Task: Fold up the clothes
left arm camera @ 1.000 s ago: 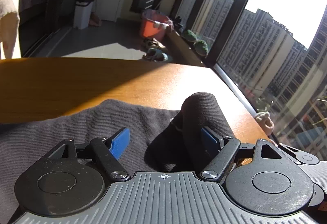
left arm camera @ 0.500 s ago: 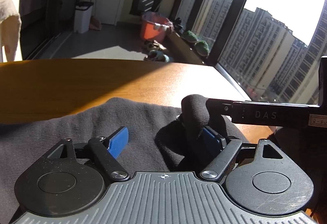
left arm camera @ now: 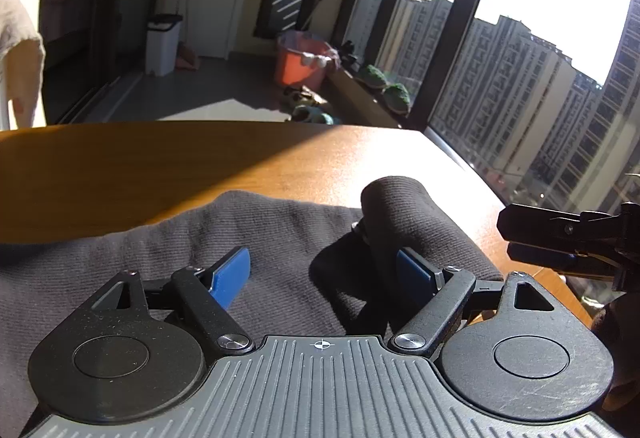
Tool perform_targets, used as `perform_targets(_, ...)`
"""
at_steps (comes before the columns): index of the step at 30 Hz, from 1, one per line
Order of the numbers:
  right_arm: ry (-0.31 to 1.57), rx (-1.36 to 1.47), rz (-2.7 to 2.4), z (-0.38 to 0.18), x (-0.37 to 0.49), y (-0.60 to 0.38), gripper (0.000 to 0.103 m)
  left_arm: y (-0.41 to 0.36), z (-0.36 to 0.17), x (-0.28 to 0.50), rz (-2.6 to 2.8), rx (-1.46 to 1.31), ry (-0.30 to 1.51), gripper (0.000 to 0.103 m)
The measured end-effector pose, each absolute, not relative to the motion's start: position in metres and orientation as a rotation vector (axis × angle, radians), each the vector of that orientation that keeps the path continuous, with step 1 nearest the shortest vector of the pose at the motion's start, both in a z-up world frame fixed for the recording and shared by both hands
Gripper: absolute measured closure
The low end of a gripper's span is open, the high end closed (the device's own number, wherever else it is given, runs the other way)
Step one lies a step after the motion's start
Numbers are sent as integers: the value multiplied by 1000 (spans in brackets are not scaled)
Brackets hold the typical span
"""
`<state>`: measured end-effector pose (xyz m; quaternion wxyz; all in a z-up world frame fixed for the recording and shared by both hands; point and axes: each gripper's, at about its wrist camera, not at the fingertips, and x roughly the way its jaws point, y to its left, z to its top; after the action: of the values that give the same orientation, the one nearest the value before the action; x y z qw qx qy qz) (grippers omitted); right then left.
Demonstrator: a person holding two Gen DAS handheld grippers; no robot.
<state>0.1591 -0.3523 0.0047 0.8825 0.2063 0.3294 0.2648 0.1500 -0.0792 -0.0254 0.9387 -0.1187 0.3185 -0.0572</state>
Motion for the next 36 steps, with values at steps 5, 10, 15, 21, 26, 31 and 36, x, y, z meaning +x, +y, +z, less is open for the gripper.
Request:
perform_targets(5,734,441,560,-10,165,-341,44,-71,-25,147,-107,-277,657,26)
perform_targets(10,754,479,597,-18,167,-335,43,-59,-23,143,-102,-332,663,35)
perform_targets(15,756,480,621,-18,165,-329,46,-48,-15,138,-90,-380,666,39)
perform_targets(21,617,175,601,6,138,-296,61,-42,11,127,-102,-401,606,40)
perform_targets(26,445,-243,559,15,100,-240,61,-66,20,136,-180,-395,623,38)
perform_targets(31,420,-247,562,18,95,-236,57,-74,2,149,-163,-365,667,40)
perform_targets(36,486,-64,583,18,110,-254,38,-71,0,149,-157,-365,673,38)
